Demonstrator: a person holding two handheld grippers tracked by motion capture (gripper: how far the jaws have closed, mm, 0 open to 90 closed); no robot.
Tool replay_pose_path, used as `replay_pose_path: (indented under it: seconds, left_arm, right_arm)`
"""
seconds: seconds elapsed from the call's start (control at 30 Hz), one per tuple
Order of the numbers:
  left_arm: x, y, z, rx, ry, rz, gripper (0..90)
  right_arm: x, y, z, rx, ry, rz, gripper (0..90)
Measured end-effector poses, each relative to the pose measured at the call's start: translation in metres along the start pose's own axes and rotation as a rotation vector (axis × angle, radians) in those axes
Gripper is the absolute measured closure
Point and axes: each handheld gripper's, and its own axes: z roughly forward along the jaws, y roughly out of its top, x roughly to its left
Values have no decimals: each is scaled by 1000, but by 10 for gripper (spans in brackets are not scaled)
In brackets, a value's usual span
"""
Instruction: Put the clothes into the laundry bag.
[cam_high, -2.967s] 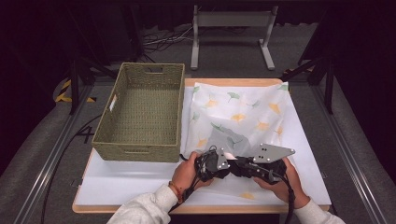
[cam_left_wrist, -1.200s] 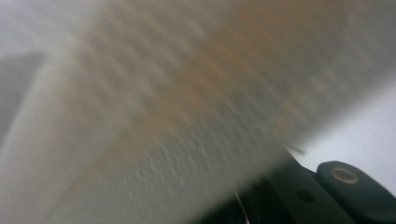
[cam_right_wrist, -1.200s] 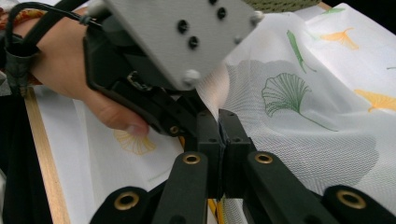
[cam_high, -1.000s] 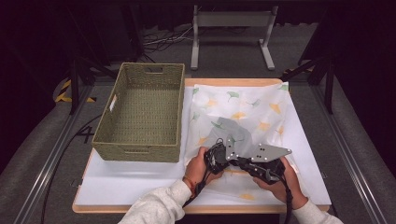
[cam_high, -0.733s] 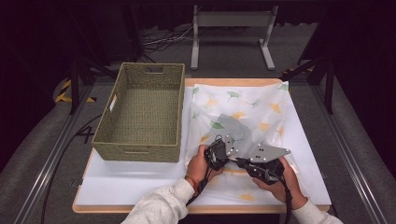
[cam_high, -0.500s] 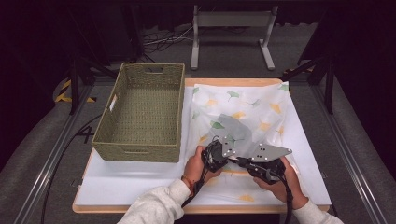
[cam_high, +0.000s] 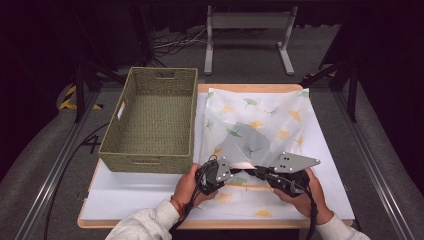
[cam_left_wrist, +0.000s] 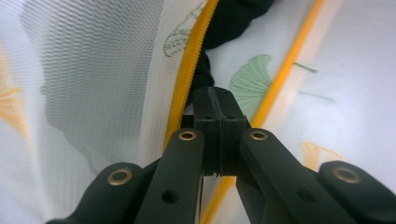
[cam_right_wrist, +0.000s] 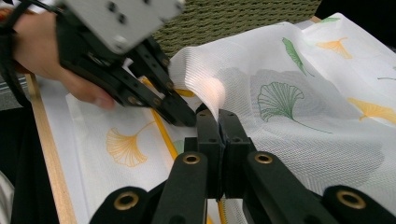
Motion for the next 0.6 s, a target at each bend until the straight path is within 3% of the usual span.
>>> replay_pose_path:
  seconds: [0.07,0.13,0.23,0.4,0.6]
  left_arm:
    - [-1,5,7,-5,9,4,893]
    - [1,9,13,-32,-5,-51,891]
    - [6,14,22,-49,11,-100,897]
    - [7,23,35,-16,59,-96,898]
    - [11,31,44,-8,92,-131,898]
  right_arm:
    - [1,1,1,1,3,-2,890]
    - [2,0,2,2,6,-3,890]
    - [3,-1,3,9,11,-4,890]
    - [3,-3,6,25,17,-1,890]
    - [4,-4,8,43,24,4,890]
